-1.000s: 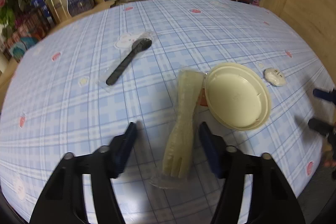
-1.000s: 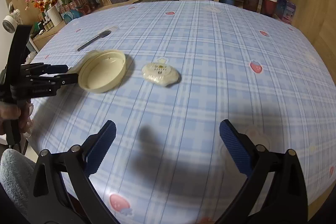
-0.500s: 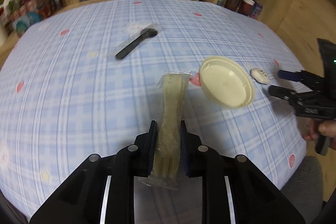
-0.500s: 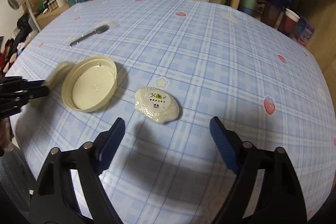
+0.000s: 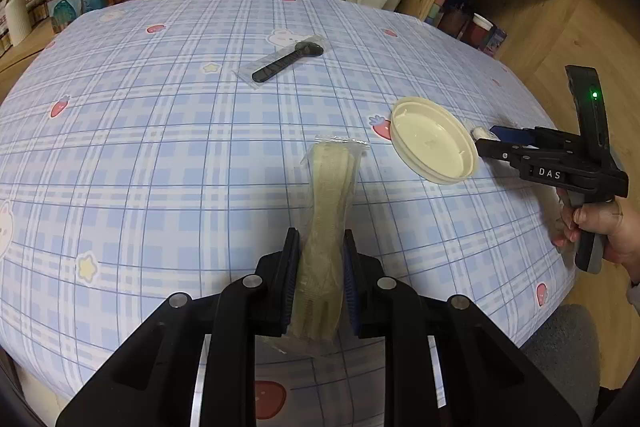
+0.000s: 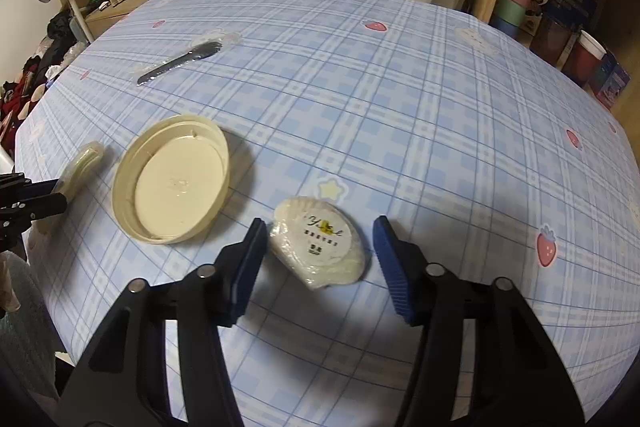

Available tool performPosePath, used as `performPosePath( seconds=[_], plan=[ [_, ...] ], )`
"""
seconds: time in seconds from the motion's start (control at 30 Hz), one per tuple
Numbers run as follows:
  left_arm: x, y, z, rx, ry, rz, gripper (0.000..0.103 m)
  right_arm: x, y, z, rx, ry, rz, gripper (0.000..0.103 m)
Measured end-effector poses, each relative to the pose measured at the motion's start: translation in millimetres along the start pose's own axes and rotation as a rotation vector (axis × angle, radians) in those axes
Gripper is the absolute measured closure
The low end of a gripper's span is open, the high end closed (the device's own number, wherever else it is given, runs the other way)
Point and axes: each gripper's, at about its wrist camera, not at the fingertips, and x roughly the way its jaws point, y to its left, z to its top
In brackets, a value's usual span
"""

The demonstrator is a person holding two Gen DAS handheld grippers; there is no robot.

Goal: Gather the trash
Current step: 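Grasp the plastic-wrapped utensil with the left tool while the right tool grasps the wrapped soap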

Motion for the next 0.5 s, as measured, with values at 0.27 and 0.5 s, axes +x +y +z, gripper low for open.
performPosePath(
  seconds=[0.27,0.5],
  plan=[
    [-2,0,-4,-0.004,-0.027,0.004,0.082,-5,4,-8,-0.014,-0.02,0.016,0.056],
    [-2,1,-2,-0.009,-0.021,0.002,0.082,-14,15,-21,-0.017,-0.035,0.014,0.057]
  ],
)
